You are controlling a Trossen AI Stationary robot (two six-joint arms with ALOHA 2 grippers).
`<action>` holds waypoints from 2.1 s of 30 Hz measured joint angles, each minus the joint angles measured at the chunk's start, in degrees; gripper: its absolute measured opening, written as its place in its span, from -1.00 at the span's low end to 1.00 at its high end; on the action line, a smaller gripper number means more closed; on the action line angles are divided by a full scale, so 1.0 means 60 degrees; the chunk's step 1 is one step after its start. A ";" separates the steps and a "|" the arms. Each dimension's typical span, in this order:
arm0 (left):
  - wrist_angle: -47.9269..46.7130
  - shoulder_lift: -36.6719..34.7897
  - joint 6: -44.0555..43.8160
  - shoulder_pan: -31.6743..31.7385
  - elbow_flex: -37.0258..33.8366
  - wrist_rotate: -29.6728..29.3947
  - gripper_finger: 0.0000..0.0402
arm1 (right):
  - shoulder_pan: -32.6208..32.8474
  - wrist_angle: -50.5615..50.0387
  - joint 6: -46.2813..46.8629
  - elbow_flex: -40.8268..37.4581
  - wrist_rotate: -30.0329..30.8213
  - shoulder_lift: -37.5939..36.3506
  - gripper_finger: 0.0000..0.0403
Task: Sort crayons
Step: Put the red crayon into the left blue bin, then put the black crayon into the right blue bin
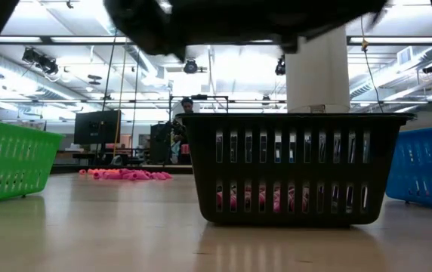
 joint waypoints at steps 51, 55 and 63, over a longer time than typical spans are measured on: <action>-0.9151 0.2540 0.0047 0.0303 0.5621 0.1717 -0.53 | 0.1417 -0.1005 -0.0404 0.0000 0.1257 -0.1220 -0.01; -0.9190 0.2540 0.0053 0.0303 0.5621 0.1654 -0.44 | 0.1417 -0.1005 -0.0408 0.0000 0.1257 -0.1220 -0.01; -0.9993 0.2216 0.0343 0.0365 0.5604 0.0336 -0.41 | 0.1621 -0.1082 -0.0458 0.0000 0.1695 -0.1224 -0.01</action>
